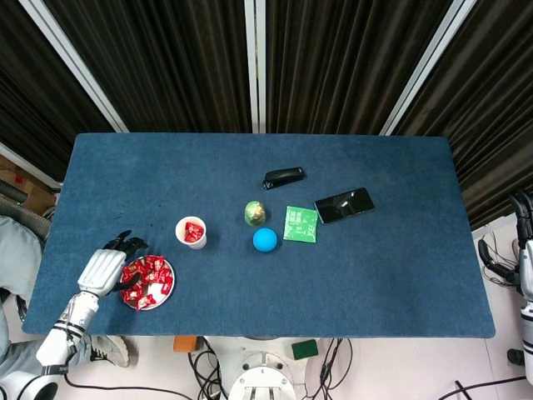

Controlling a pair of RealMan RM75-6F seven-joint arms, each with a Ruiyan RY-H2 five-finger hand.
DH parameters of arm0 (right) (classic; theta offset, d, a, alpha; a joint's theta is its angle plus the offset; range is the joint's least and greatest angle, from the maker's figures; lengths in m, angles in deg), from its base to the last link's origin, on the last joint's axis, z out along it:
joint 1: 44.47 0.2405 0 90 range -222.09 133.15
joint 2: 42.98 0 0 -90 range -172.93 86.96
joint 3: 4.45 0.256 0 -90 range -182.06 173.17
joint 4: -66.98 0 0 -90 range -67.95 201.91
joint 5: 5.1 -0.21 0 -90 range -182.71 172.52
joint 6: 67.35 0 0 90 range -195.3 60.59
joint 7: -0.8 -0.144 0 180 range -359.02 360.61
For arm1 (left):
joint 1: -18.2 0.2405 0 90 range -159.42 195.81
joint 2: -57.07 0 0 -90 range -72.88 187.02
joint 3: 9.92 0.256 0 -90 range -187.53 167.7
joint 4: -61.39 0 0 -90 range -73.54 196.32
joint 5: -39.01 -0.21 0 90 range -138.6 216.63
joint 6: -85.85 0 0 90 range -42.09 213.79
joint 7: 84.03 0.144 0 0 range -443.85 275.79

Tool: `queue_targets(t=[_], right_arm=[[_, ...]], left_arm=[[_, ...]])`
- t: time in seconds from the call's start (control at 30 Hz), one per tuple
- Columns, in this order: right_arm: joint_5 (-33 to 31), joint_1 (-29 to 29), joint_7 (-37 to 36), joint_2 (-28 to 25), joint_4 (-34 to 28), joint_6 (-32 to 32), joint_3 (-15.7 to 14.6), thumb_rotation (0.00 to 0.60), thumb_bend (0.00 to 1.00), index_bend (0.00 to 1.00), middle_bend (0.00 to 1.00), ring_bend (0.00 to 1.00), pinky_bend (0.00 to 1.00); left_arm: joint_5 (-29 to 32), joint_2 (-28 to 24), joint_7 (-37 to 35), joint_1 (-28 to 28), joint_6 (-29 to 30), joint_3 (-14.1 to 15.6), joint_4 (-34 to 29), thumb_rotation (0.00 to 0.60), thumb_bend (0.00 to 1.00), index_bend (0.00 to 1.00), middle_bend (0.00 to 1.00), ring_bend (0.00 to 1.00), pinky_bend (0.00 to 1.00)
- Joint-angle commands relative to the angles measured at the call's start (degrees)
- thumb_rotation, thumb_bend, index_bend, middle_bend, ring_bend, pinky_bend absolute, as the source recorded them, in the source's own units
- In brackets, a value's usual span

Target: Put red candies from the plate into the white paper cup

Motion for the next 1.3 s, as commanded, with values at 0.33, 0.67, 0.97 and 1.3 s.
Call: queue_targets(t=[0.33,0.67,0.97,1.3], right_arm=[[-0.13,0.32,0.93,0.42,-0.14,0.74,-0.18,0.600,0.35,0.00,0.00,0.00,0.00],[-0.27,0.30,1.46,0.45,-0.33,0.87,-0.25,0.600,0.35,0.00,0.00,0.00,0.00],[-0.36,0.19,1.57,0.49,-0.34,0.80,-0.27,0.600,0.35,0.00,0.00,0.00,0.00],[-0.63,0.29,1.17,0.69,0.15,1.18,-0.23,0.600,0.35,0.00,0.00,0.00,0.00]], left_arm=[[-2.27,4.06,-2.71,-0.75,-1.32,-0.30,6.68,0.600,0.31,0.26,0.18,0.05,0.21],[-2.67,5.76,-2.90,-0.54,-0.85,-0.72,9.51,0.600,0.31,0.35,0.19,0.05,0.21],[-2.71,6.59,-2.11,-0.86,-1.37,-1.04,10.68,0.600,0.32,0.39,0.19,0.05,0.21],[-2.25,7.02,-1.73,-1.05,-2.46,-1.15,11.29,0.600,0.31,0.44,0.19,0.05,0.21]])
